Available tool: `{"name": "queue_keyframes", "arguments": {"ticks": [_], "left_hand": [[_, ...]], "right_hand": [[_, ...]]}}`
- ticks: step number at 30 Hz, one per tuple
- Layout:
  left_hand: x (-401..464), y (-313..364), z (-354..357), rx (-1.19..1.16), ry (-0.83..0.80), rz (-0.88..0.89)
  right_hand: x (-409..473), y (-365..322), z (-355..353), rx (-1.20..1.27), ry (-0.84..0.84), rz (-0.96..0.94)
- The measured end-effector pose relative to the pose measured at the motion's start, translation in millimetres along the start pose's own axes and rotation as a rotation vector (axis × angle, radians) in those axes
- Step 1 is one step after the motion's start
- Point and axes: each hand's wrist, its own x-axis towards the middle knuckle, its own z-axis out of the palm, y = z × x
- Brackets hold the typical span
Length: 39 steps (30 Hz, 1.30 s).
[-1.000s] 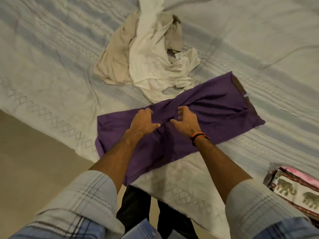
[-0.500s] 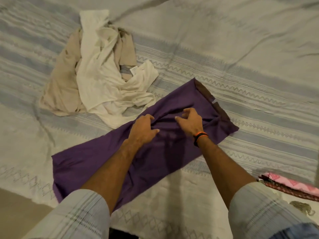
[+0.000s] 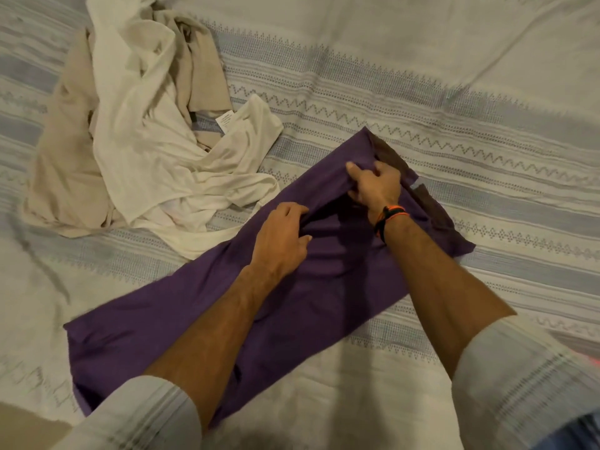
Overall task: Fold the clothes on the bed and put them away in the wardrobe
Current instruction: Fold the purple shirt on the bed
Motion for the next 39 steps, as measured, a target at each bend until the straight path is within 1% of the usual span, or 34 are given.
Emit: {"name": "queue_keyframes", "arguments": {"ticks": [2, 3, 4, 6, 8, 9, 11, 13, 15, 16, 20, 22, 24, 26, 28, 30, 31, 33, 35, 37, 39], "left_hand": [[-5.0, 3.9, 8.0, -0.023, 0.022, 0.048], [-8.0, 5.7, 11.9, -0.023, 0.018, 0.061], [-10.9, 7.3, 16.0, -0.016, 0.014, 0.072], [-14.3, 9.9, 22.1, 0.015, -0.017, 0.073], [-15.0, 9.7, 25.4, 0.043, -0.061, 0.042], [-15.1, 8.9, 25.9, 0.060, -0.080, 0.030], [-16.2, 6.3, 26.3, 0.076, -0.107, 0.016], [-16.6, 4.7, 26.0, 0.053, -0.115, -0.009], [-15.0, 4.4, 25.0, 0.016, -0.100, -0.035], [-13.9, 4.4, 24.3, 0.015, -0.082, -0.046], [-10.1, 3.0, 23.5, 0.057, 0.003, -0.072], [-9.4, 2.1, 24.7, 0.075, 0.000, -0.081], [-8.1, 0.8, 26.5, 0.089, -0.023, -0.091], [-7.9, 0.7, 27.7, 0.106, -0.033, -0.095], [-6.9, -0.3, 27.9, 0.128, -0.021, -0.091], [-5.1, -2.0, 27.7, 0.171, 0.004, -0.081], [-4.3, -2.9, 27.2, 0.192, 0.014, -0.074], [-2.2, -4.0, 28.1, 0.208, 0.019, -0.071], [-1.5, -3.8, 28.9, 0.212, 0.017, -0.072], [-1.3, -3.6, 30.2, 0.209, 0.027, -0.072], [-1.3, -4.1, 32.1, 0.194, 0.038, -0.069]], "right_hand": [[3.5, 2.5, -14.3, -0.063, 0.262, -0.106], [4.8, 4.8, -22.3, -0.089, 0.345, -0.110], [6.3, 8.6, -29.2, -0.095, 0.353, -0.077], [7.6, 14.4, -37.9, -0.123, 0.230, 0.003], [10.8, 13.7, -42.8, -0.252, 0.135, -0.020], [11.7, 10.8, -44.6, -0.325, 0.116, -0.053], [11.1, 6.5, -46.6, -0.447, 0.119, -0.091], [7.5, 1.0, -47.3, -0.522, 0.157, -0.155], [6.1, -6.7, -44.8, -0.502, 0.192, -0.288], [7.1, -11.8, -41.6, -0.471, 0.185, -0.322], [23.1, -33.6, -27.4, -0.368, 0.046, -0.225], [28.2, -39.5, -23.3, -0.457, -0.028, -0.227], [37.2, -42.7, -20.4, -0.577, -0.056, -0.263], [41.6, -47.6, -22.1, -0.619, -0.051, -0.312], [47.0, -51.2, -25.2, -0.733, -0.012, -0.424], [52.7, -50.2, -28.6, -0.862, -0.041, -0.525], [53.6, -49.8, -29.7, -0.854, -0.090, -0.545], [56.2, -51.0, -32.1, -0.795, -0.179, -0.517], [60.4, -51.6, -31.6, -0.861, -0.230, -0.491], [62.2, -52.3, -29.5, -0.944, -0.196, -0.484], [63.5, -50.5, -28.7, -0.888, -0.072, -0.521]]}}
